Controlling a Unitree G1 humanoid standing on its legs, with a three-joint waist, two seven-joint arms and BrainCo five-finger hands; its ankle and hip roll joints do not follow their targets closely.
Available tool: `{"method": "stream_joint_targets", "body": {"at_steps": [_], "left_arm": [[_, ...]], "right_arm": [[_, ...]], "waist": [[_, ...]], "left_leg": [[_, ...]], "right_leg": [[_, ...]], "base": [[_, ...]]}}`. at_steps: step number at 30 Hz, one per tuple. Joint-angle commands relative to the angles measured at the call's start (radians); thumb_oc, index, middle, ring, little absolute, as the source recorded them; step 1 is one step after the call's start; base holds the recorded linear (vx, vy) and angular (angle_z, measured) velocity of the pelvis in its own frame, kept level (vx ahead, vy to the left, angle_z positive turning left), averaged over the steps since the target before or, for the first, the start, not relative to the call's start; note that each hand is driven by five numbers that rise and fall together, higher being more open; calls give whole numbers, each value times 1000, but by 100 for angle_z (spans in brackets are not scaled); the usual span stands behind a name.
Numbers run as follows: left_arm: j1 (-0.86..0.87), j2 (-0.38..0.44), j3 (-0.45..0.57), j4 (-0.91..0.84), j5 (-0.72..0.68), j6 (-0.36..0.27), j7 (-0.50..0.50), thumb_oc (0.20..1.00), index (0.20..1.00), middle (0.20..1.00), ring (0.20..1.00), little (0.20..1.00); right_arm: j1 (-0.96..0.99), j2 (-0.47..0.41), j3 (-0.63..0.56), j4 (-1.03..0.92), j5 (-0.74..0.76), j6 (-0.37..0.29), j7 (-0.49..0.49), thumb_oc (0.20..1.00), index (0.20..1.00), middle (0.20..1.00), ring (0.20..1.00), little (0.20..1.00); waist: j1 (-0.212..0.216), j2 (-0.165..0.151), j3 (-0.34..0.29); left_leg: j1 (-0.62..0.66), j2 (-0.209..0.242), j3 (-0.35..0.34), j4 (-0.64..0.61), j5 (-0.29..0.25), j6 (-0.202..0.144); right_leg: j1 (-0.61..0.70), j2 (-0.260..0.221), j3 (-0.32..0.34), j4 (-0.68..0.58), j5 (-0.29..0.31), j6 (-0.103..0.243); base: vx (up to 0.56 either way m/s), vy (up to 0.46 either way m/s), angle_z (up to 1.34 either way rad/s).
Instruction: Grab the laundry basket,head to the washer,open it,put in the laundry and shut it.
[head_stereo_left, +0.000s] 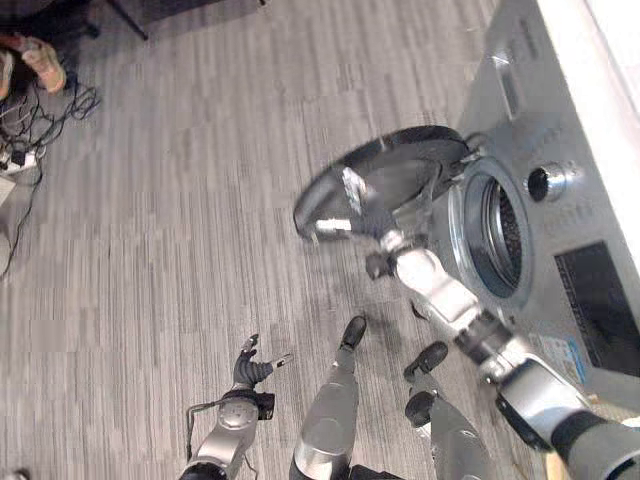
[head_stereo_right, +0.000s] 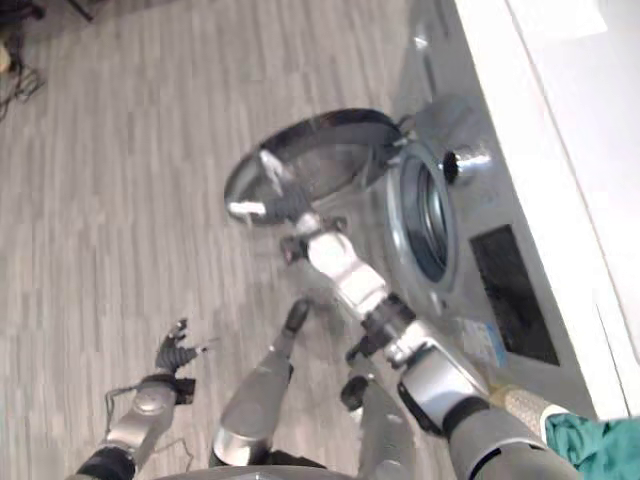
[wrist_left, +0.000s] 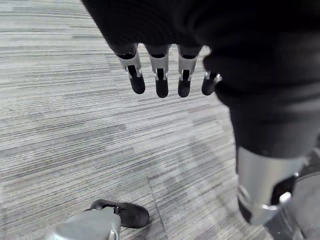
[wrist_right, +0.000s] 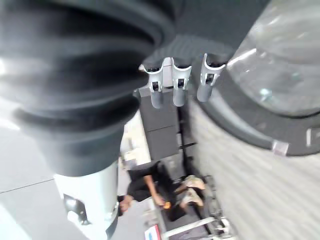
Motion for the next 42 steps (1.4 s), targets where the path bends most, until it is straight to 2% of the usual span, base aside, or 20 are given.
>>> {"method": "stream_joint_targets", "body": {"at_steps": [1,5,7,8,10,11,12,13,14,15,18,19,21,23,26,34,39,40,41,42], "left_arm": [[-18,87,-56,-12,-18,-37,-7,1000,1000,1000,1000,1000],[-32,85,-55,-45,12,-26,-12,1000,1000,1000,1000,1000],[-56,70,-53,-80,46,-21,-12,1000,1000,1000,1000,1000],[-55,69,-54,-80,46,-20,-12,1000,1000,1000,1000,1000],[-84,63,-55,-98,86,-19,-13,1000,1000,1000,1000,1000],[-120,60,-51,-110,124,-20,-4,1000,1000,1000,1000,1000],[-119,60,-52,-109,124,-20,-3,1000,1000,1000,1000,1000],[-170,59,-47,-106,145,-22,22,1000,1000,1000,1000,1000],[-171,59,-48,-105,145,-22,22,1000,1000,1000,1000,1000],[-199,61,-45,-98,153,-21,37,1000,1000,1000,1000,1000],[-304,89,-41,-44,185,-17,89,1000,1000,1000,1000,1000],[-387,114,-36,27,185,-14,116,1000,1000,1000,1000,1000],[-454,154,-30,98,193,-9,138,1000,1000,1000,1000,1000],[-572,212,24,303,122,2,165,1000,1000,1000,1000,1000],[-601,255,47,380,112,7,169,1000,1000,1000,1000,1000],[-591,296,76,403,117,10,174,1000,1000,1000,1000,1000],[-530,314,100,294,123,0,174,1000,1000,1000,1000,1000],[-509,307,102,261,127,-4,171,1000,1000,1000,1000,1000],[-417,257,117,181,133,-13,160,1000,1000,1000,1000,1000],[-416,257,118,180,133,-13,160,1000,1000,1000,1000,1000]], "right_arm": [[63,30,-8,-22,14,-38,-30,1000,1000,1000,1000,1000],[151,-43,-27,-79,-28,-16,-23,1000,1000,1000,1000,1000],[265,-95,-29,-142,-80,-5,18,1000,1000,1000,1000,1000],[268,-97,-30,-145,-80,-3,18,1000,1000,1000,1000,1000],[354,-139,-40,-192,-119,-1,52,1000,1000,1000,1000,1000],[454,-189,-54,-239,-172,-2,88,1000,1000,1000,1000,1000],[456,-190,-54,-240,-172,-1,88,1000,1000,1000,1000,1000],[530,-218,-64,-249,-206,-6,108,1000,1000,1000,1000,1000],[531,-218,-65,-250,-206,-6,108,1000,1000,1000,1000,1000],[566,-230,-75,-248,-222,-5,112,1000,1000,1000,1000,1000],[623,-256,-96,-233,-235,-7,122,1000,1000,1000,1000,1000],[644,-277,-105,-227,-230,-10,126,1000,1000,1000,1000,1000],[657,-292,-118,-223,-218,-15,126,1000,1000,1000,1000,1000],[669,-317,-140,-230,-178,-27,121,1000,1000,1000,1000,1000],[681,-329,-157,-252,-151,-41,124,1000,1000,1000,1000,1000],[732,-344,-197,-305,-112,-65,138,1000,1000,1000,1000,1000],[754,-312,-207,-280,-121,-62,140,1000,1000,1000,1000,1000],[756,-303,-210,-273,-125,-60,139,1000,1000,1000,1000,1000],[753,-279,-215,-262,-151,-50,137,1000,1000,1000,1000,1000],[753,-279,-214,-262,-151,-50,137,1000,1000,1000,1000,1000]], "waist": [[0,-52,-69],[-30,-76,-63],[-76,-94,-58],[-73,-93,-59],[-110,-101,-51],[-150,-112,-46],[-149,-112,-46],[-186,-120,-39],[-185,-120,-39],[-206,-123,-35],[-258,-133,-21],[-288,-139,-8],[-312,-146,3],[-355,-166,25],[-370,-180,36],[-377,-185,40],[-368,-181,14],[-366,-178,6],[-364,-174,-28],[-364,-174,-28]], "left_leg": [[3,-102,47,-9,8,21],[12,-97,66,-20,4,23],[24,-91,101,-24,-5,24],[25,-91,103,-24,-6,24],[15,-91,133,-16,5,30],[19,-84,170,-13,-5,29],[19,-83,171,-13,-5,29],[21,-77,203,-11,-12,29],[21,-77,204,-10,-12,29],[21,-74,221,-11,-15,29],[15,-64,270,-9,-18,32],[6,-57,297,-9,-17,35],[-6,-53,313,-7,-14,38],[-28,-47,339,-5,-8,43],[-39,-45,350,-5,-6,43],[-43,-49,342,-11,-4,41],[-21,-60,333,-24,-14,42],[-14,-62,333,-23,-20,44],[19,-68,343,-17,-44,50],[20,-68,344,-17,-44,50]], "right_leg": [[110,-123,109,90,-250,156],[108,-116,131,79,-238,161],[100,-111,165,67,-223,166],[99,-111,167,67,-222,166],[81,-114,182,60,-187,168],[67,-114,209,57,-177,173],[67,-114,210,57,-177,173],[51,-116,230,58,-167,179],[50,-115,231,58,-167,179],[41,-116,244,57,-162,183],[6,-114,283,61,-147,190],[-22,-111,305,62,-137,192],[-47,-108,317,64,-129,193],[-85,-100,337,56,-110,197],[-100,-96,349,46,-94,202],[-94,-101,344,27,-84,205],[-60,-110,338,10,-82,211],[-53,-111,340,10,-83,211],[-25,-115,355,13,-90,210],[-24,-115,356,13,-90,210]], "base": [[22,9,31],[6,23,17],[-7,68,-11],[-94,127,-37],[-98,135,-53],[-13,91,-61],[-24,101,-67],[-17,45,-59],[-27,78,-80],[-19,66,-73],[-35,99,-54],[-40,101,-66],[-35,66,-66],[-22,49,-55],[7,27,-43],[10,12,-6],[35,8,5],[105,30,17],[87,33,19],[94,45,13]]}}
